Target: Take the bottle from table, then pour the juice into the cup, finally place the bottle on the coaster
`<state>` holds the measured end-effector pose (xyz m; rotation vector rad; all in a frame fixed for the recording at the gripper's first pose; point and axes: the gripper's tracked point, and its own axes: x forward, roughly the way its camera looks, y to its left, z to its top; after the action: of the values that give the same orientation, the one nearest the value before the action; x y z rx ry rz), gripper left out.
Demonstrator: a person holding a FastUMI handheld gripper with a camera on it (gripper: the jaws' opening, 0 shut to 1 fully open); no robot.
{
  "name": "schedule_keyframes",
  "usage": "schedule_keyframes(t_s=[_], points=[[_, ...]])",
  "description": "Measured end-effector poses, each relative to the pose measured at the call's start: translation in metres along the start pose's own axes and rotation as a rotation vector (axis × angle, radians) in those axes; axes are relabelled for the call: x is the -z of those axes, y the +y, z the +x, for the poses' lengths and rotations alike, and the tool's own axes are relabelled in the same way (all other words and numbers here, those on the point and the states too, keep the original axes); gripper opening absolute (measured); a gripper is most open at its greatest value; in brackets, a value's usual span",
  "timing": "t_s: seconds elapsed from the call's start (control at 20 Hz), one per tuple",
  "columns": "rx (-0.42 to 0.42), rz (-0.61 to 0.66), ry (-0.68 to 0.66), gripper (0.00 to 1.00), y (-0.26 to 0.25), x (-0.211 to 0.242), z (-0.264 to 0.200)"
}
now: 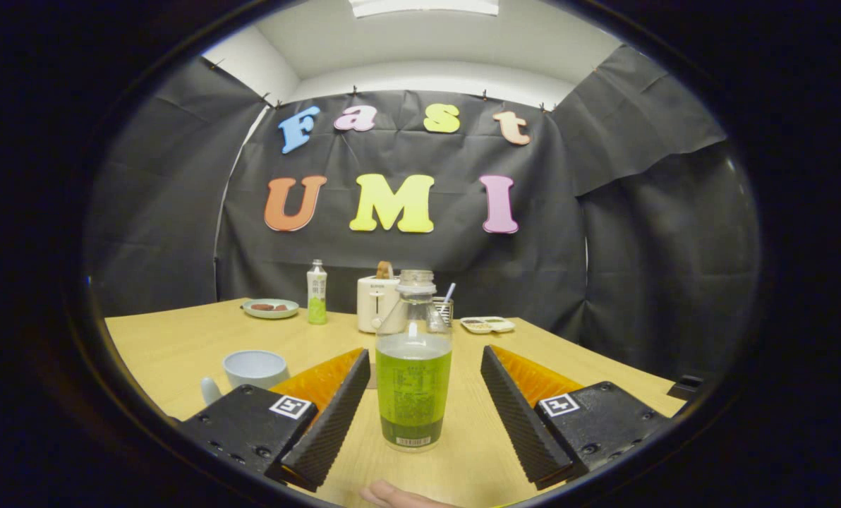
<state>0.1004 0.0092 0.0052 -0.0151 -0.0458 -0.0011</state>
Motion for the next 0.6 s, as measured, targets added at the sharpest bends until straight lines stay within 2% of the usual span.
schedule_keyframes(t_s=[0.35,0.6], points=[[-0.009,-0.024,0.043,1.00,0.014,0.018,0.025],[0.018,-0.020,0.063,1.00,0.008,0.029,0.037]])
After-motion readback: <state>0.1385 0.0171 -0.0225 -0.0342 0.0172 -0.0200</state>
